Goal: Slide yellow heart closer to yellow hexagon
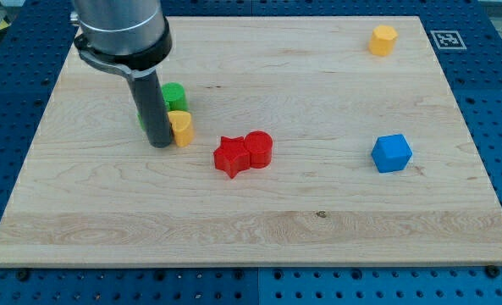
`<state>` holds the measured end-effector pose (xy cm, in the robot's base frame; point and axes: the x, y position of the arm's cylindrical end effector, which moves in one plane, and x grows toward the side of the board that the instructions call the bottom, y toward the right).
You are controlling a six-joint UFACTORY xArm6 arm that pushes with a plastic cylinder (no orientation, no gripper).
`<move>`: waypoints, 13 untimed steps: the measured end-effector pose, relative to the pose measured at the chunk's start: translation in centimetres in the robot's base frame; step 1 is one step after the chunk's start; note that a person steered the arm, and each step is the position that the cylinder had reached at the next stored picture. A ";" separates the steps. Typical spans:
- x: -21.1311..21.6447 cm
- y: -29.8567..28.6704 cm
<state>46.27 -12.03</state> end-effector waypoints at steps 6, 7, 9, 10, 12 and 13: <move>-3.8 8.4; -4.2 11.1; -4.7 16.7; -5.8 18.5; -9.2 21.1; -10.9 22.2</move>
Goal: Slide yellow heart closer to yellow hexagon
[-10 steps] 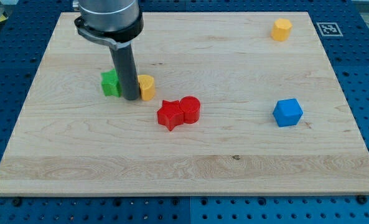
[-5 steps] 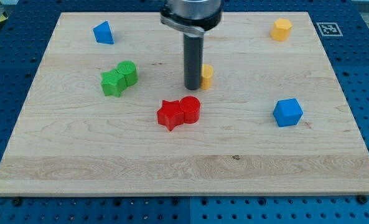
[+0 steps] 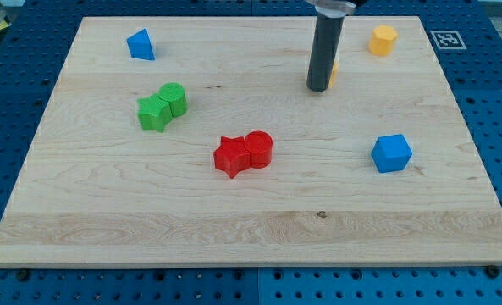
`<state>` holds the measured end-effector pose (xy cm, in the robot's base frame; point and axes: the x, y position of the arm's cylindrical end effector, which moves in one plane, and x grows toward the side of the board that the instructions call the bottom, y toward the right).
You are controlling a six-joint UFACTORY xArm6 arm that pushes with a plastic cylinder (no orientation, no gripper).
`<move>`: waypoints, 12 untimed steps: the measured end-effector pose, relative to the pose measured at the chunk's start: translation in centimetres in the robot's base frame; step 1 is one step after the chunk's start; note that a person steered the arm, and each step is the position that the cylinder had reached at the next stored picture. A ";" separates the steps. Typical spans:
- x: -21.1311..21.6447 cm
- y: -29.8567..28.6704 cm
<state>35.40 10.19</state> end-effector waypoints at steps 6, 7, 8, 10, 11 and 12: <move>-6.9 3.6; -7.1 3.9; -7.1 4.8; -7.1 5.4; -7.1 6.1; -7.1 6.7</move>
